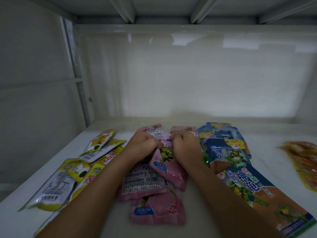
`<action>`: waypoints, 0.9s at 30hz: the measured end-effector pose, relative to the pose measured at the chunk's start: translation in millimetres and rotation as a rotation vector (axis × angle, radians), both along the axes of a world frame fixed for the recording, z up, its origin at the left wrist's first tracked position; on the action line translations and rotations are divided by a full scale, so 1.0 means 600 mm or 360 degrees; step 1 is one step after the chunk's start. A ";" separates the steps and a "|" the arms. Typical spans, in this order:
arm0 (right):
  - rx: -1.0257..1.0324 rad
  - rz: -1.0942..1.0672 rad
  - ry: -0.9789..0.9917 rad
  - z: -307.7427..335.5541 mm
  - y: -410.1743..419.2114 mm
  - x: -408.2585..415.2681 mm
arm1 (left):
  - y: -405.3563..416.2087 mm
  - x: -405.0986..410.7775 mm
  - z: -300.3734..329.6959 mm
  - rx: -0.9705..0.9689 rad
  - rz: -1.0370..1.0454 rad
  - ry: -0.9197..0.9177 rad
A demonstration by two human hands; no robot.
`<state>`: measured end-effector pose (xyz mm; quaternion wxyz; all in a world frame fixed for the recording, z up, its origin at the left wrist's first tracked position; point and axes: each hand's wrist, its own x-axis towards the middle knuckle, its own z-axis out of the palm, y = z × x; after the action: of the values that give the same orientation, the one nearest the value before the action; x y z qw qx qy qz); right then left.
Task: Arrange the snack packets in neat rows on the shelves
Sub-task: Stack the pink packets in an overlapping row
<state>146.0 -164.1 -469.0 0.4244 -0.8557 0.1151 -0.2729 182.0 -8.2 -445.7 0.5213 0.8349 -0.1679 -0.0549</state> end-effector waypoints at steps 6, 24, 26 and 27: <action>0.0017 -0.0042 -0.0026 -0.002 -0.006 -0.001 | 0.001 -0.030 0.024 -0.0488 0.0077 -0.0016; 0.0708 0.0476 -0.0436 0.005 0.061 0.003 | 0.004 -0.021 0.020 -0.1027 0.0266 0.0123; 0.0683 0.0434 -0.0470 -0.003 0.064 0.004 | 0.003 -0.022 0.015 -0.1031 0.0243 0.0101; 0.0682 0.0425 -0.0488 -0.006 0.065 0.005 | 0.003 -0.021 0.015 -0.1039 0.0237 0.0081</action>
<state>148.8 -125.2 -472.7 0.6401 -0.7028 -0.0088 -0.3102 169.7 -6.1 -437.0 0.7678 0.6322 -0.1021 0.0193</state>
